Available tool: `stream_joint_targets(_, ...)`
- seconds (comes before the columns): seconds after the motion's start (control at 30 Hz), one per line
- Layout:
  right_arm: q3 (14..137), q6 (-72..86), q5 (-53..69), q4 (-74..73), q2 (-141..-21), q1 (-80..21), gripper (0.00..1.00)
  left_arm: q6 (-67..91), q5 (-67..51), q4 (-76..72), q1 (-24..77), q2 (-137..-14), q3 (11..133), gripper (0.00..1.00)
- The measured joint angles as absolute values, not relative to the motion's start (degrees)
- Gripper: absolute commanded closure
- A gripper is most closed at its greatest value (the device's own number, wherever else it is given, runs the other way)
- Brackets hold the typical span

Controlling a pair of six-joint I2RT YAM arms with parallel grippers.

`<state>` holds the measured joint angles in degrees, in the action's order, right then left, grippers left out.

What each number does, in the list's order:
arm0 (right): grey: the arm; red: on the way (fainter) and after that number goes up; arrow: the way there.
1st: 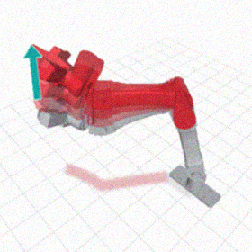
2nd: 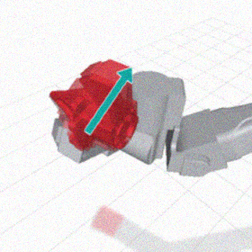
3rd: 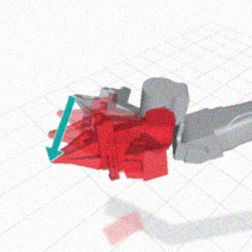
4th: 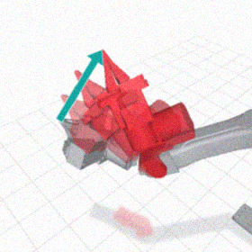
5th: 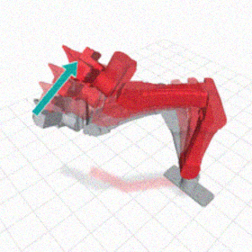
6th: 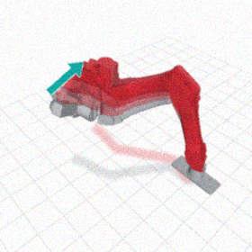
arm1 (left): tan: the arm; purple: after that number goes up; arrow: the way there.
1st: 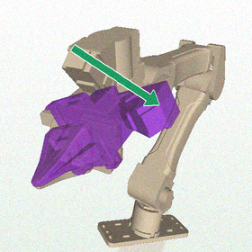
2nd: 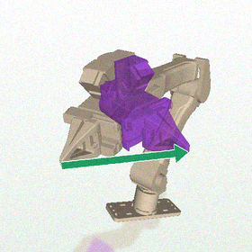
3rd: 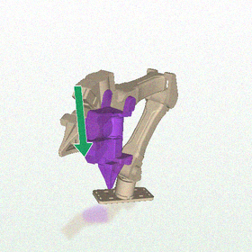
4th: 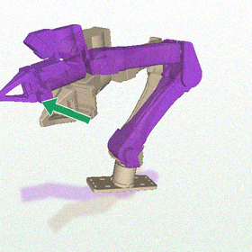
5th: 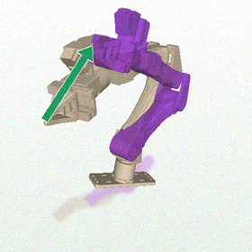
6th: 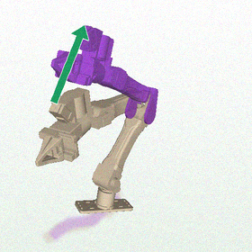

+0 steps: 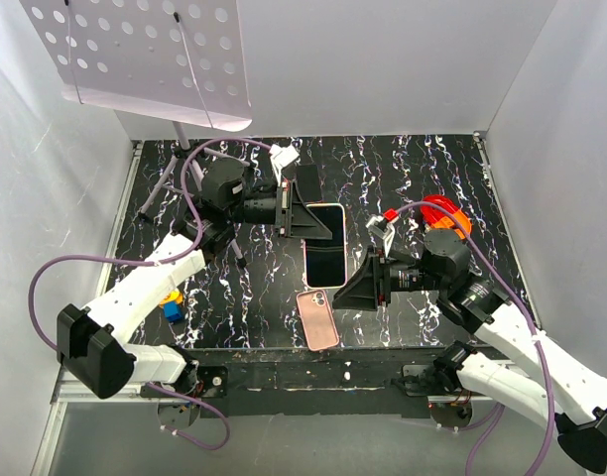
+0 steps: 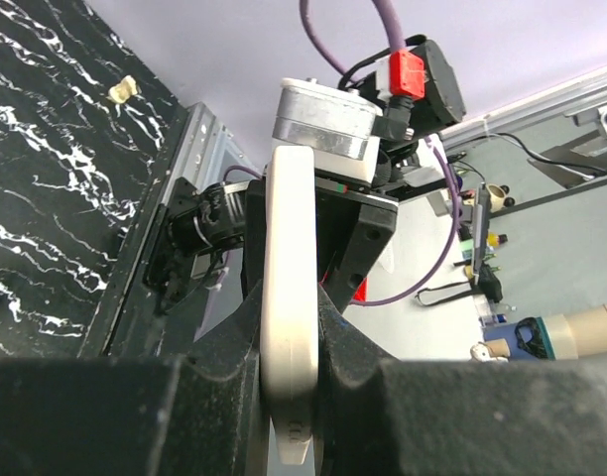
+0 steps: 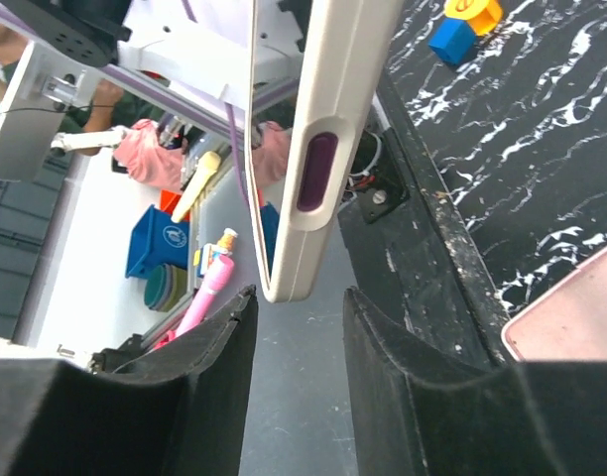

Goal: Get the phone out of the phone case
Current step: Remove the phone case from the phone.

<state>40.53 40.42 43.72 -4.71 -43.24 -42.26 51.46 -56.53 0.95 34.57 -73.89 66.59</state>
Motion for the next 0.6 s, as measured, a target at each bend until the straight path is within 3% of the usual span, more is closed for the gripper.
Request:
stream_joint_targets(0.17,40.58,42.26,46.52,-0.34,-44.27,-42.06,0.6,54.57,-57.69,-2.7,34.57,-73.14,66.59,1.0)
stream_joint_targets(0.43,40.71,43.99,49.78,4.08,-46.09,-41.98,0.48,56.42,-59.2,-4.97,34.57,-72.16,66.59,1.0)
stream_joint_targets(0.6,40.71,44.4,50.28,4.93,-45.25,-41.85,0.45,56.31,-59.35,-4.25,34.57,-72.14,66.59,1.0)
